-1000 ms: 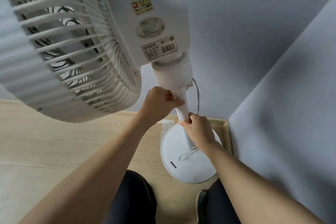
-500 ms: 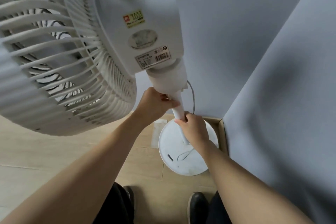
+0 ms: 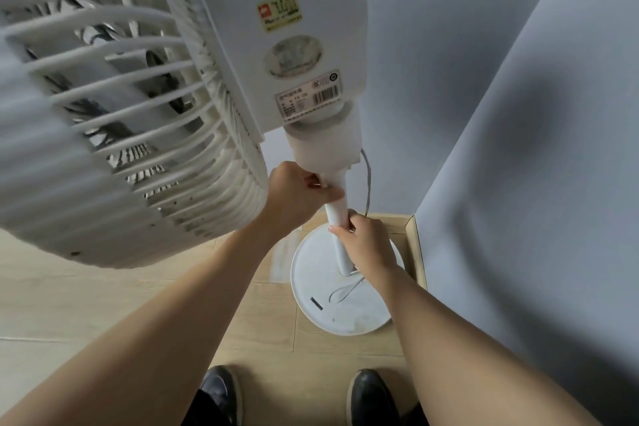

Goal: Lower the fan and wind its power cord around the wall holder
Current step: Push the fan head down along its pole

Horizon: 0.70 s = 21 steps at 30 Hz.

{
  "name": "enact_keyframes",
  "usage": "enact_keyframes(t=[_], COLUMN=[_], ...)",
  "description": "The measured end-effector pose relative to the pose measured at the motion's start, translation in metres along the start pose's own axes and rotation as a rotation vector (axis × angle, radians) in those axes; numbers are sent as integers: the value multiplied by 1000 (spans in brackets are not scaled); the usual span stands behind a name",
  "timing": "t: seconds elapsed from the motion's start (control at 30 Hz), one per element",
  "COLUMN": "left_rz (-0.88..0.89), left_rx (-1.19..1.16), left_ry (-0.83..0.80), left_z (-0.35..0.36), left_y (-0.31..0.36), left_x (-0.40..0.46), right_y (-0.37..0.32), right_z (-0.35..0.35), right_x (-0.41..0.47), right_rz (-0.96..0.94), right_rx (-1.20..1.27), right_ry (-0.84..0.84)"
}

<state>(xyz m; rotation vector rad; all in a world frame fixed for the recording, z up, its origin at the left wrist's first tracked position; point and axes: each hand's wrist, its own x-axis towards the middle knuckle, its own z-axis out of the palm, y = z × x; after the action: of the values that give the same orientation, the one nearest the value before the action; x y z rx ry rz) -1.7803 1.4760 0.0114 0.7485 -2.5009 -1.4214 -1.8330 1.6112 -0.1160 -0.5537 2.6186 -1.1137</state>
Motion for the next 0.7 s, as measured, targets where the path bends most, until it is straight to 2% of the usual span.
enact_keyframes(t=[0.17, 0.3, 0.5, 0.7], left_rz=[-1, 36, -66, -115], left_rx=[37, 23, -95, -224], left_ry=[22, -33, -164, -128], left_z=[16, 33, 40, 45], left_y=[2, 13, 35, 40], left_x=[1, -4, -5, -3], right_y=[9, 27, 53, 66], right_z=[-10, -31, -71, -95], right_x=[2, -5, -19, -27], right_rz=[25, 110, 207, 219], right_rx=[35, -23, -166, -224], right_ry=[-70, -164, -122, -90])
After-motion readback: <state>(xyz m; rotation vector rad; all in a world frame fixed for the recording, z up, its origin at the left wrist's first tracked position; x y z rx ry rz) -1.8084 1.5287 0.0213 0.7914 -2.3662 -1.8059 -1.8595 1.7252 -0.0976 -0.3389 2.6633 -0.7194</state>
